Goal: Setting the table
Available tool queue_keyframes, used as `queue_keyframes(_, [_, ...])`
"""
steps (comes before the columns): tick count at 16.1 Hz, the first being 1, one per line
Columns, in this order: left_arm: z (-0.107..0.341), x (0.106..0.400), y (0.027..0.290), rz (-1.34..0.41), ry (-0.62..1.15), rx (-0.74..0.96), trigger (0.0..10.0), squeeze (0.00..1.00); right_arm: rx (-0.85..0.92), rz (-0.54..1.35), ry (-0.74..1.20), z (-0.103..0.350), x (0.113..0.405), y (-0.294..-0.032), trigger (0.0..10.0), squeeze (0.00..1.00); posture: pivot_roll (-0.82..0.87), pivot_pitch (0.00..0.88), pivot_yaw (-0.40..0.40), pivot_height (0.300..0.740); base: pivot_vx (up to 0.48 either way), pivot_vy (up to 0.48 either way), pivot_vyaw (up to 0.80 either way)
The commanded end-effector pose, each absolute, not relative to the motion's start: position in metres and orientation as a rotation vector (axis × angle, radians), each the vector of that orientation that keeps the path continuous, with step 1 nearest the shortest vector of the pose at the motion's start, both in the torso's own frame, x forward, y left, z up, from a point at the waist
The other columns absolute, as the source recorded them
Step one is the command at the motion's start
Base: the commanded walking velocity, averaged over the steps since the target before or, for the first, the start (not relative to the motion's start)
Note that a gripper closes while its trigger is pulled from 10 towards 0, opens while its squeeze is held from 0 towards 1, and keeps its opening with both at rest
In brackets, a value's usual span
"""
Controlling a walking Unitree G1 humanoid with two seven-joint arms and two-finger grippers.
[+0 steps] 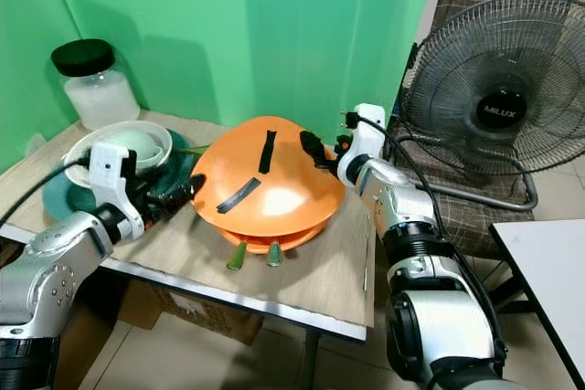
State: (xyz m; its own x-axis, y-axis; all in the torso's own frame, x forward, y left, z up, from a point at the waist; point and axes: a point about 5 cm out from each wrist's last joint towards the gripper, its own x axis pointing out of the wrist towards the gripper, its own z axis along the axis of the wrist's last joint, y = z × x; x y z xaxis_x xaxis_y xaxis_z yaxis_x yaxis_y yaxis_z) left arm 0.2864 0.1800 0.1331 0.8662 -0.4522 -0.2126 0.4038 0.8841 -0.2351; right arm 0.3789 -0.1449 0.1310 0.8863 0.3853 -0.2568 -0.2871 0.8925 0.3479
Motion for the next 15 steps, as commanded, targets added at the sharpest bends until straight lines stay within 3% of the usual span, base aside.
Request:
queue_keyframes(1, [0.133, 0.289, 0.181, -0.452, 0.281, -0.23, 10.0, 0.0, 0.316, 0.356, 0.297, 0.141, 0.384, -0.145, 10.0, 0.93, -0.09, 0.0, 0.004, 0.74, 0.0, 0.0, 0.0])
queue_keyframes(3, [0.131, 0.291, 0.179, -0.478, 0.29, -0.307, 10.0, 0.0, 0.335, 0.362, 0.29, 0.143, 0.386, -0.146, 10.0, 0.92, -0.09, 0.0, 0.001, 0.74, 0.0, 0.0, 0.0])
queue_keyframes(4, [0.133, 0.291, 0.176, -0.51, 0.28, -0.328, 6.2, 0.0, 0.341, 0.365, 0.29, 0.143, 0.386, -0.146, 10.0, 0.85, -0.09, 0.0, 0.001, 0.74, 0.0, 0.0, 0.0])
queue_keyframes(5, [0.136, 0.291, 0.171, -0.549, 0.275, -0.35, 4.1, 0.0, 0.345, 0.371, 0.293, 0.142, 0.386, -0.145, 10.0, 0.83, -0.09, 0.0, 0.0, 0.74, 0.0, 0.0, 0.0])
queue_keyframes(6, [0.136, 0.291, 0.167, -0.572, 0.278, -0.362, 0.9, 0.0, 0.348, 0.378, 0.296, 0.141, 0.385, -0.143, 10.0, 0.81, -0.09, 0.0, 0.0, 0.74, 0.0, 0.0, 0.0])
queue_keyframes(7, [0.136, 0.291, 0.166, -0.583, 0.282, -0.363, 0.0, 0.0, 0.351, 0.381, 0.296, 0.14, 0.385, -0.142, 10.0, 0.81, -0.09, 0.0, 0.002, 0.74, 0.0, 0.0, 0.0])
queue_keyframes(15, [0.13, 0.297, 0.167, -0.559, 0.323, -0.468, 0.0, 0.0, 0.383, 0.421, 0.279, 0.142, 0.383, -0.14, 10.0, 0.81, -0.09, 0.0, 0.011, 0.74, 0.0, 0.0, 0.0])
